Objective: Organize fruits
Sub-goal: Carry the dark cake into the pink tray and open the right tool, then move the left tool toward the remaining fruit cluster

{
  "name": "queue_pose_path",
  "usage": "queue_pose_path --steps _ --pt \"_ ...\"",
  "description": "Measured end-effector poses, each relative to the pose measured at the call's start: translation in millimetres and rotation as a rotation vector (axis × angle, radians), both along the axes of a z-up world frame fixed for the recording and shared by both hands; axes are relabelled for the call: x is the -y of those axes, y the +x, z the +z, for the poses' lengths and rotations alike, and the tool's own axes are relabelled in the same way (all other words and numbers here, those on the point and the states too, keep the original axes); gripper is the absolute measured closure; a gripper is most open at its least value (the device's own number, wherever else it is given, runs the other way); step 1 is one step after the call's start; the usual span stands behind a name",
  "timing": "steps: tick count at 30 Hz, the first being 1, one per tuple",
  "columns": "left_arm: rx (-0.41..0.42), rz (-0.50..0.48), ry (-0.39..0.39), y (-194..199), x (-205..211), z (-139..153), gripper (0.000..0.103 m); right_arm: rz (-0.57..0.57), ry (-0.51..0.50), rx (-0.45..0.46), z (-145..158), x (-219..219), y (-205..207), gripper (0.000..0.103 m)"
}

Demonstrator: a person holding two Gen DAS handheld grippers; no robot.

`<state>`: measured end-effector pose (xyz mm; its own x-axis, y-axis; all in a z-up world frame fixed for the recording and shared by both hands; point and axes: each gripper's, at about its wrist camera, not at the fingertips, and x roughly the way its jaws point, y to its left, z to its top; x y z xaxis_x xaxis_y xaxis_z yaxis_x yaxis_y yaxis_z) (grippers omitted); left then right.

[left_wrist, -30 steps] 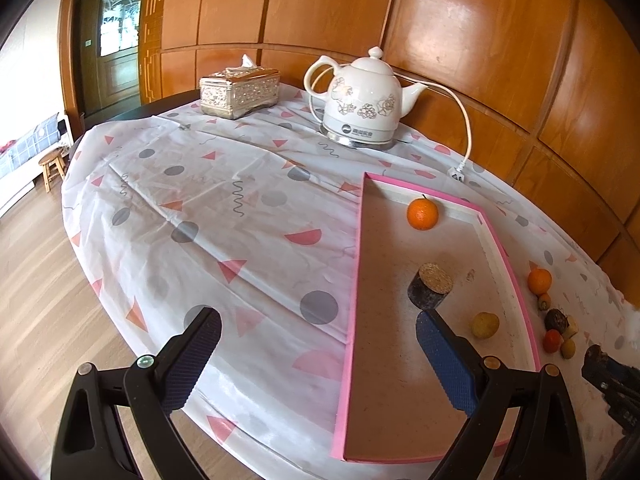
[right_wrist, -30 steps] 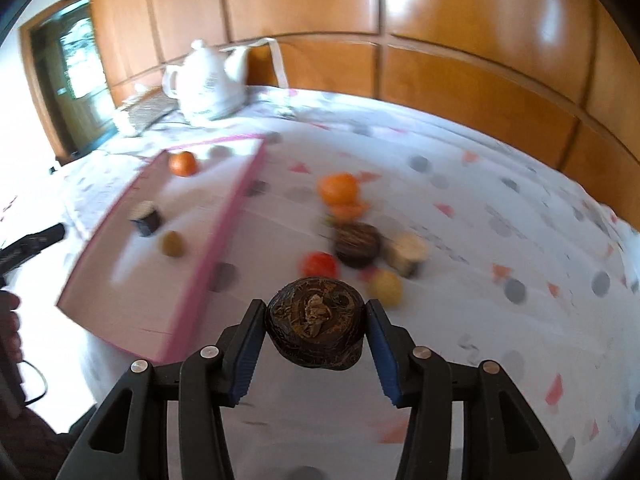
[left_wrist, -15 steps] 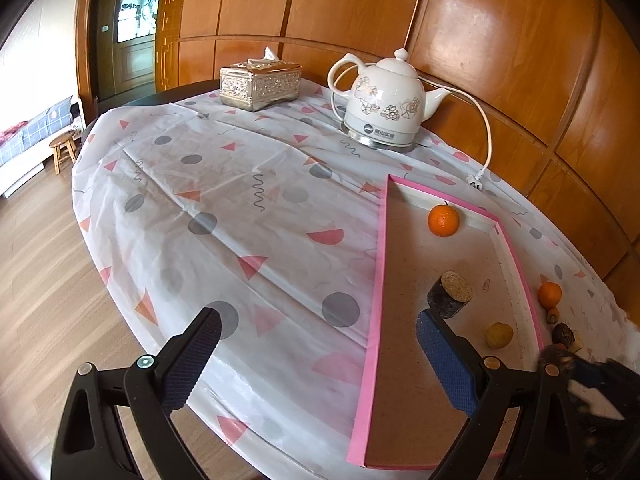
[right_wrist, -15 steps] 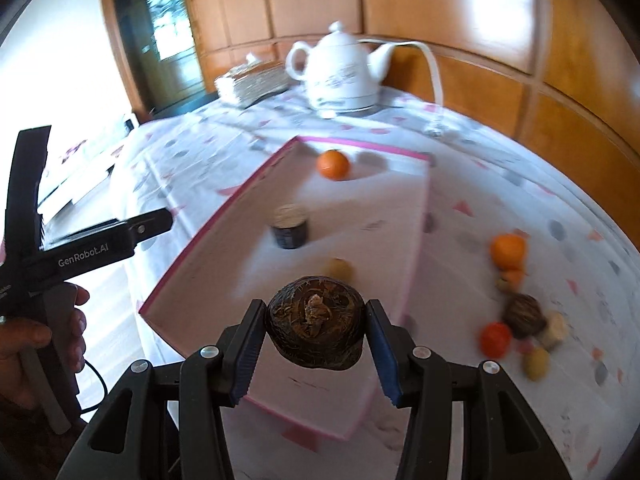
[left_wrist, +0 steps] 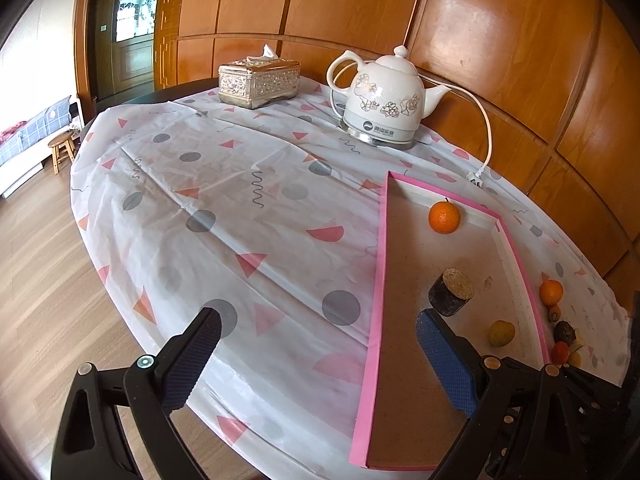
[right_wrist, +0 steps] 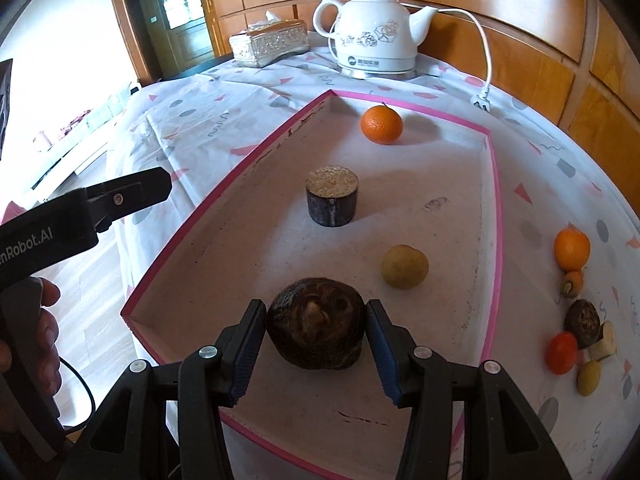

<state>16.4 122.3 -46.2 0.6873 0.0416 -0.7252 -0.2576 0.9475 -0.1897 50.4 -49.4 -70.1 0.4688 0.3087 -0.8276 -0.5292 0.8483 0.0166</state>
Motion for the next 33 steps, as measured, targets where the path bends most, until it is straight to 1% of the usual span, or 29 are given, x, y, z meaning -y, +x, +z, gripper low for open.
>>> queue_pose_path --steps 5,9,11,15,17,25,28,33 --pt "0.007 -0.010 0.004 -0.5 3.5 1.5 0.005 -0.041 0.043 0.037 11.0 12.5 -5.4 0.045" --pt "0.021 -0.029 0.005 -1.2 7.3 5.7 0.004 -0.096 0.082 0.084 24.5 30.0 -13.8 0.044" --pt "0.029 -0.039 0.009 -1.7 10.4 8.9 0.004 -0.145 0.108 0.104 30.3 45.1 -18.5 0.044" --pt "0.049 -0.069 0.023 -3.0 18.4 15.4 0.004 -0.272 0.121 0.125 32.7 82.2 -26.6 0.044" --pt "0.053 -0.089 0.033 -3.2 24.2 17.6 0.004 -0.355 0.118 0.132 31.4 107.8 -30.8 0.044" --pt "0.056 -0.158 0.053 0.2 42.2 24.0 0.004 -0.650 0.083 0.128 16.0 200.7 -44.3 0.044" --pt "0.065 -0.204 0.063 2.4 52.7 28.6 0.005 -0.739 0.069 0.136 13.8 230.3 -50.4 0.044" --pt "0.061 -0.289 0.072 9.2 74.5 35.0 0.004 -0.848 0.038 0.153 11.4 266.9 -60.1 0.044"
